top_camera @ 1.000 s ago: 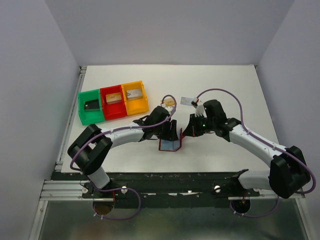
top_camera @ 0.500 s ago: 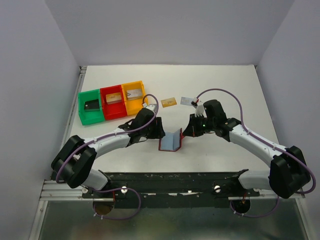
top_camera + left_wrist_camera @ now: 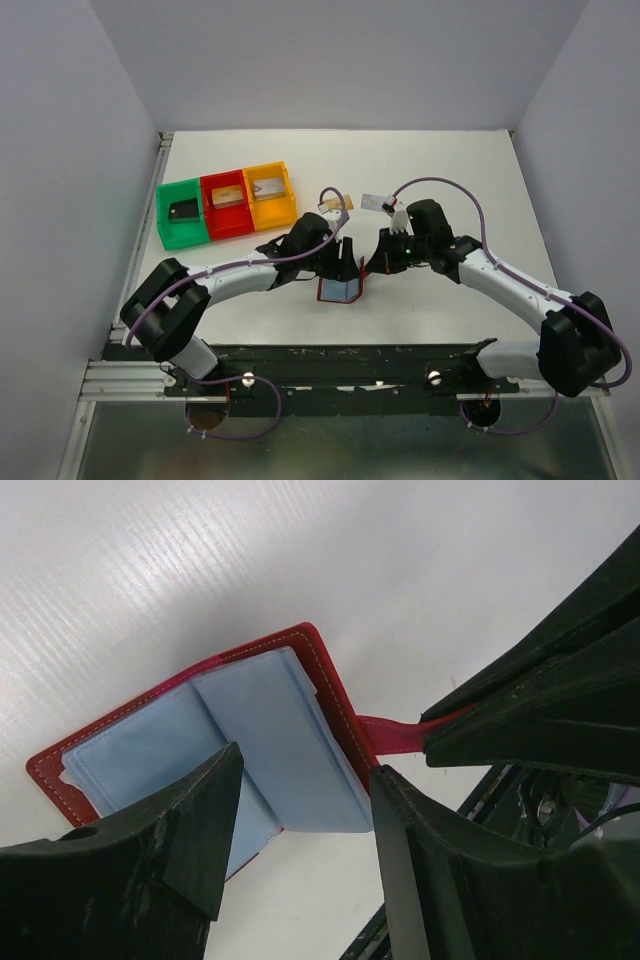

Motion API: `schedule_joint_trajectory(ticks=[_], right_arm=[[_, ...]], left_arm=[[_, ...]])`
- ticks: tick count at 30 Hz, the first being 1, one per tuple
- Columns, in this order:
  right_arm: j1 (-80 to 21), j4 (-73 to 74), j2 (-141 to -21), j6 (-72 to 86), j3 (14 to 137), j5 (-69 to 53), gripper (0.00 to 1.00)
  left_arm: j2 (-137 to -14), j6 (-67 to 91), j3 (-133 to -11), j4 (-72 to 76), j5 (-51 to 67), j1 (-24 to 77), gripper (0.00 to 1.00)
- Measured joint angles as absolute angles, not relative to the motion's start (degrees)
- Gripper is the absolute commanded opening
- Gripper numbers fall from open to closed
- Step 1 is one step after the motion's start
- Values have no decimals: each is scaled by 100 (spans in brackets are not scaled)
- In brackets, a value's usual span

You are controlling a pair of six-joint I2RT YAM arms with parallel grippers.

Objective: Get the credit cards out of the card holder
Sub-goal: Remove the credit card from the card holder.

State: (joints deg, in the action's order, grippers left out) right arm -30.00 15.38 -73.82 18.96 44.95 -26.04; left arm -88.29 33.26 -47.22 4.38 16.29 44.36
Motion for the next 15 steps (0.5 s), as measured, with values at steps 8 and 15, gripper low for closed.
schedule_joint_trajectory(ticks=[8,15], right_arm=[[-3000,1557,-7382,1896,4495,-2604,0],[-3000,1559,-7382,1896,4495,-2604,0]], left_arm=[[-8954,3232,-4840,344,1653,4475,66],[-8705,3310,-4600,392,1503,4458,67]])
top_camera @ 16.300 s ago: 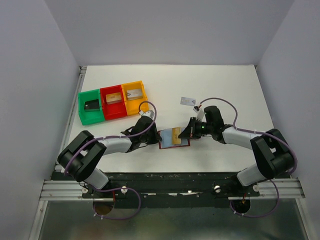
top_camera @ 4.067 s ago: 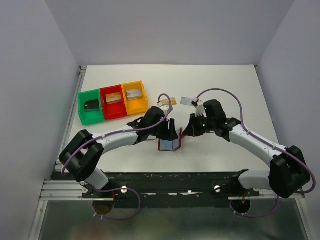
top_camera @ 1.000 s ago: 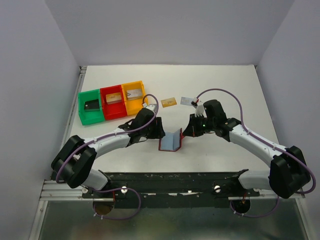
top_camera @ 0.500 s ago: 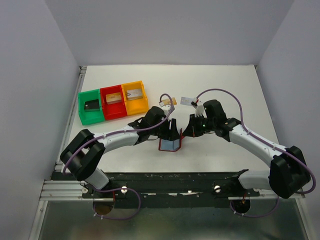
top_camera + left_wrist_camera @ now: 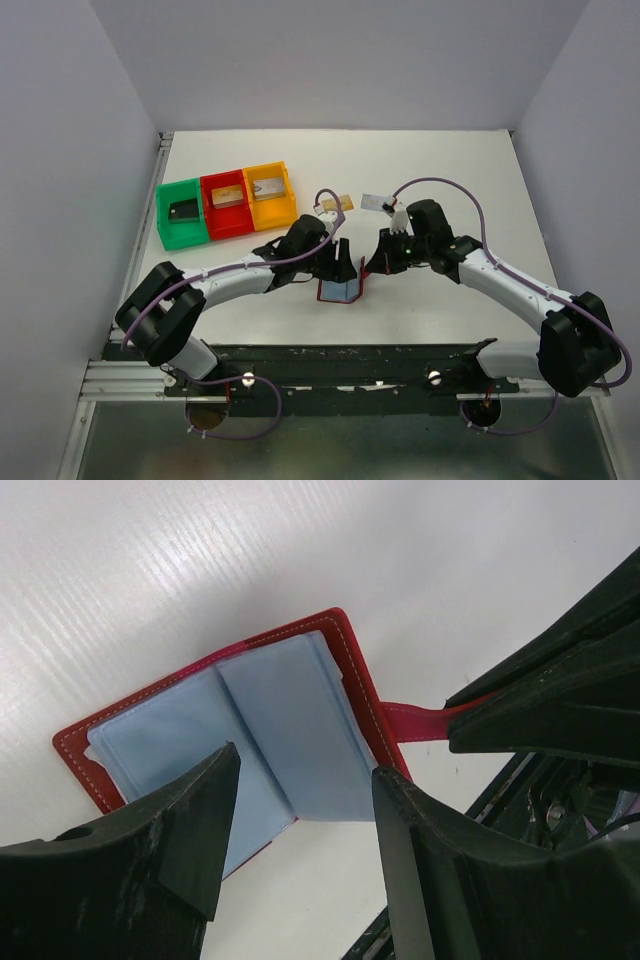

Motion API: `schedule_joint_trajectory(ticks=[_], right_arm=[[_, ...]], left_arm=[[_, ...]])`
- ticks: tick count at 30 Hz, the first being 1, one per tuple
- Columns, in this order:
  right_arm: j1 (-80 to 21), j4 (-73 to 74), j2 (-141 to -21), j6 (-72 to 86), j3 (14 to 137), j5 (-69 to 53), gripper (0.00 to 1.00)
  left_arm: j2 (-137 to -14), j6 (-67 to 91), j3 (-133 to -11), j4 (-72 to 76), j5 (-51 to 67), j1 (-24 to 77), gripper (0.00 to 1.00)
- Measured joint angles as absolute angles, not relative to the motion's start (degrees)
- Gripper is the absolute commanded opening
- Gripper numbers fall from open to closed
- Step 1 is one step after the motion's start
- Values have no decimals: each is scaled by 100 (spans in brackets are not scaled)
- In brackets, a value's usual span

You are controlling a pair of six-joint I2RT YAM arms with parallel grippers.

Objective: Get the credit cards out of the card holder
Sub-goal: Remove the credit card from the card holder.

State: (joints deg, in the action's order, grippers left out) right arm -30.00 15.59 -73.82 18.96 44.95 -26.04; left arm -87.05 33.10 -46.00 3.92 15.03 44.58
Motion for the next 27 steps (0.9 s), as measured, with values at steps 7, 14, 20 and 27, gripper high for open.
schedule_joint_trajectory(ticks=[7,14,20,27], right_arm=[[-3000,1559,-7382,1896,4495,-2604,0],[-3000,1559,-7382,1894,4495,-2606,0],[-3000,1564,-7382,1894,4495,-2606,0],[-3000,1570,-7382,1892,4495,-2606,0]], left_arm=[[-8635,3452,-4510,423,1400,4331,66],[-9048,3378,-4748,353,1586,4368,66],[-9118,3275,-4888,268,1675,4447,66],[-9192,3221,-4998,185,1737,4475,66]])
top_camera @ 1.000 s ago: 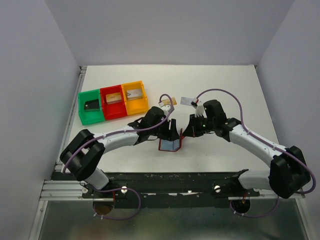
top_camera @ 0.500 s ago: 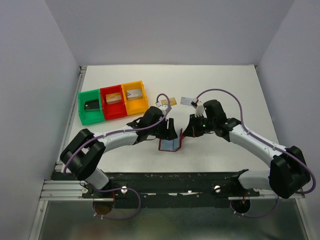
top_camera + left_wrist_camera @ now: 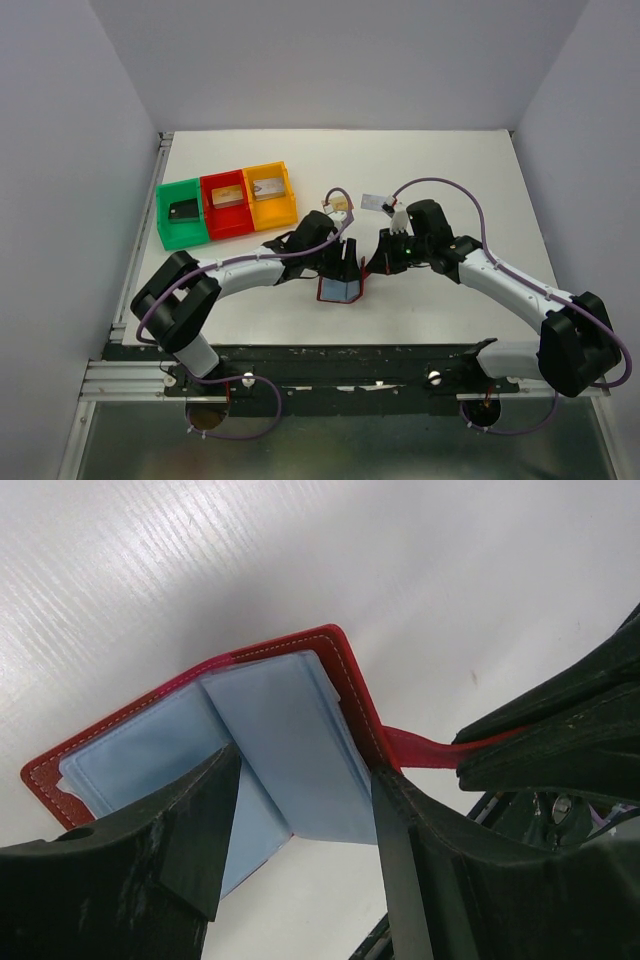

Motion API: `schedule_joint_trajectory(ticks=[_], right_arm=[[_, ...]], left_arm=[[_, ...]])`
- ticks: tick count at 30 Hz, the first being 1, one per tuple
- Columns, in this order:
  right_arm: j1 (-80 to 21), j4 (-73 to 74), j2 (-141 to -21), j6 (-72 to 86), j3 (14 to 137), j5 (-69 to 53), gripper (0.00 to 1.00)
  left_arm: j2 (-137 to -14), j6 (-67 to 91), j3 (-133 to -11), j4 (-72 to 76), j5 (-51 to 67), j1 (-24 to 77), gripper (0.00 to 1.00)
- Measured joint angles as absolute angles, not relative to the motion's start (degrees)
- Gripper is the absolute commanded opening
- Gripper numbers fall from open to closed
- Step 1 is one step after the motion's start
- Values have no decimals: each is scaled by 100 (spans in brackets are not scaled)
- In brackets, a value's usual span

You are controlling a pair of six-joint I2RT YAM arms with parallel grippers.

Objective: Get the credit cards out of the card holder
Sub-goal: Remove the credit card from the card holder.

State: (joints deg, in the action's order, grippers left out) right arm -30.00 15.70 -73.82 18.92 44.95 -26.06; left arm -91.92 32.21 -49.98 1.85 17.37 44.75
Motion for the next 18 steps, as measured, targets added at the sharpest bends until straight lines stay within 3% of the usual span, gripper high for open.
schedule_joint_trajectory(ticks=[18], right_arm=[[-3000,1612,-7382,1841,4495,-2606,0]], left_arm=[[-8552,3406,-4530,349,1398,4307,66]])
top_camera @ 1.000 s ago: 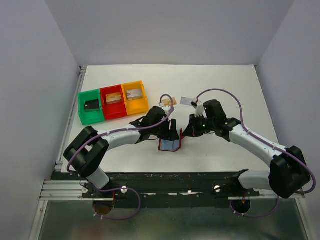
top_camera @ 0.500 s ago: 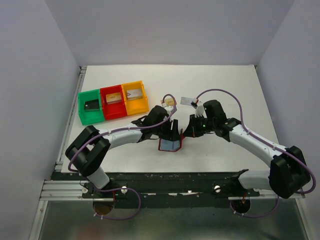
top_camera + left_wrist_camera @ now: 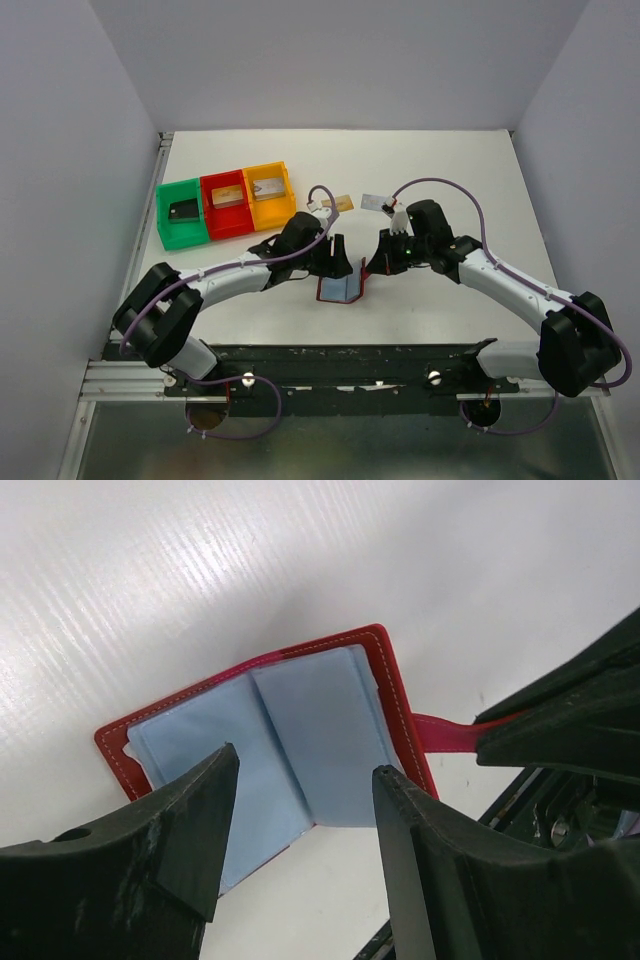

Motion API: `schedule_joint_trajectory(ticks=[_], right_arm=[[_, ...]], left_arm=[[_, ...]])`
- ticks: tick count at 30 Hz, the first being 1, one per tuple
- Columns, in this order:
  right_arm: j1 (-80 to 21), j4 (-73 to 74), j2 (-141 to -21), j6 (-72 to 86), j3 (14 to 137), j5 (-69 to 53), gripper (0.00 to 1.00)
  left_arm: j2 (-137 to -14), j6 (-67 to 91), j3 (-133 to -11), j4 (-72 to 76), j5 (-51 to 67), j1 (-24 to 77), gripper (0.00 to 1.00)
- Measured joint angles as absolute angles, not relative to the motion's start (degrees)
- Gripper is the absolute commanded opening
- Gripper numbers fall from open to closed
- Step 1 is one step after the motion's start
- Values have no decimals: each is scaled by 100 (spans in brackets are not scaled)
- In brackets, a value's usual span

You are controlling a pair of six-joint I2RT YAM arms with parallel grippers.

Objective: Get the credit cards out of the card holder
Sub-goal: Remove the credit card from the card holder.

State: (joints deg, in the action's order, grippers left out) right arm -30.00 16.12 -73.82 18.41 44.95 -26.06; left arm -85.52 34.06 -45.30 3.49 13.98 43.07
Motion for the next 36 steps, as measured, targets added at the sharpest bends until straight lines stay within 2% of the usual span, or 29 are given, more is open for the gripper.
schedule_joint_trajectory(ticks=[8,36], right_arm=[[-3000,1614,-7382,1839,4495,-2609,0],[-3000,1614,-7382,1841,4495,-2626,0]], left_arm=[[-9063,3402,-4720,290,1570,4287,67],[-9365,3271,-5059,104,1785,4427,66]])
